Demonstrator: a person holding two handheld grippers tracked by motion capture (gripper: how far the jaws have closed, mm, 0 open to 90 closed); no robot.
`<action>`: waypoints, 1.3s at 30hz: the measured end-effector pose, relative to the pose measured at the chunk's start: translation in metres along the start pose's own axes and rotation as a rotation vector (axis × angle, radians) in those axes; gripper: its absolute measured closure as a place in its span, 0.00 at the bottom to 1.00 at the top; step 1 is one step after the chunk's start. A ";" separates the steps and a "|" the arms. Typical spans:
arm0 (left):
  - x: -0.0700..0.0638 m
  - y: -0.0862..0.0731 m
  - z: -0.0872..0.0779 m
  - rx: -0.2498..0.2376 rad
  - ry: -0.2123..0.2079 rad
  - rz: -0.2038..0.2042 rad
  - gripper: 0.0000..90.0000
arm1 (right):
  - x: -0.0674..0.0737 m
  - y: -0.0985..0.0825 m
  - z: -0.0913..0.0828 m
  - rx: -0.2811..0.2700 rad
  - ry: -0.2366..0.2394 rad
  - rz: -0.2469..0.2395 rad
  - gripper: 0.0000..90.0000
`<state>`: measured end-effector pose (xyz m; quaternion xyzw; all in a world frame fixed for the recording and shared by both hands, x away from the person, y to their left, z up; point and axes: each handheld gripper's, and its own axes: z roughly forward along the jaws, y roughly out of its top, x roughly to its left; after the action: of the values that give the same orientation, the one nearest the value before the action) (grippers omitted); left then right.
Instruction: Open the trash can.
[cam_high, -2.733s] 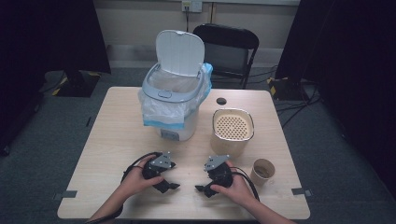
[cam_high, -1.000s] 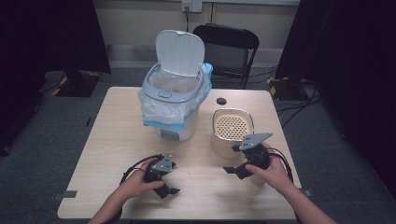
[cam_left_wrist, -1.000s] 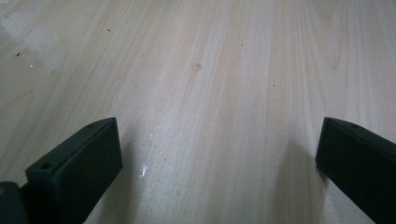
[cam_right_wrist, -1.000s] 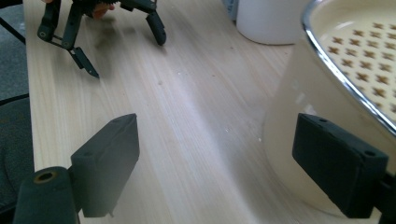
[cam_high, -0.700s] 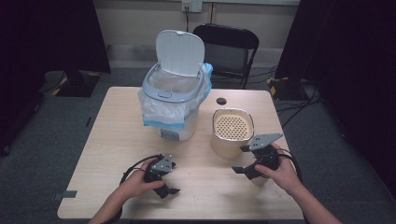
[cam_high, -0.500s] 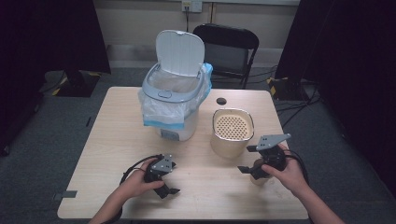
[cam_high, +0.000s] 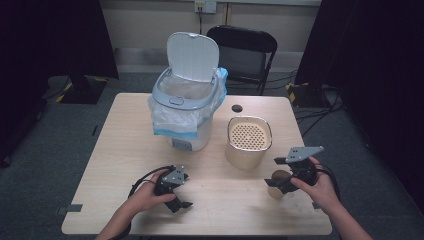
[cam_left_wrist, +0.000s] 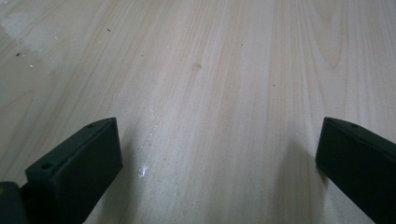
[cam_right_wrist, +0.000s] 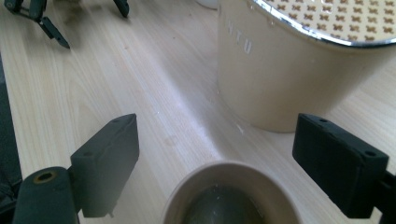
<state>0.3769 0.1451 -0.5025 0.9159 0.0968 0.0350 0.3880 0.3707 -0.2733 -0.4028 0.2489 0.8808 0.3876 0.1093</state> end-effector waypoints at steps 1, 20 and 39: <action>0.000 0.000 0.000 0.000 0.000 0.000 0.00 | 0.000 -0.001 0.000 0.002 0.000 0.000 0.16; 0.000 0.000 0.000 -0.003 0.003 -0.002 0.00 | -0.006 -0.032 -0.008 -0.021 -0.009 0.057 0.16; 0.000 0.000 0.000 0.000 0.000 0.000 0.00 | -0.008 -0.061 -0.007 -0.049 -0.001 0.100 0.16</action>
<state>0.3769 0.1452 -0.5025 0.9159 0.0968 0.0349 0.3879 0.3532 -0.3169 -0.4436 0.2902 0.8575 0.4139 0.0960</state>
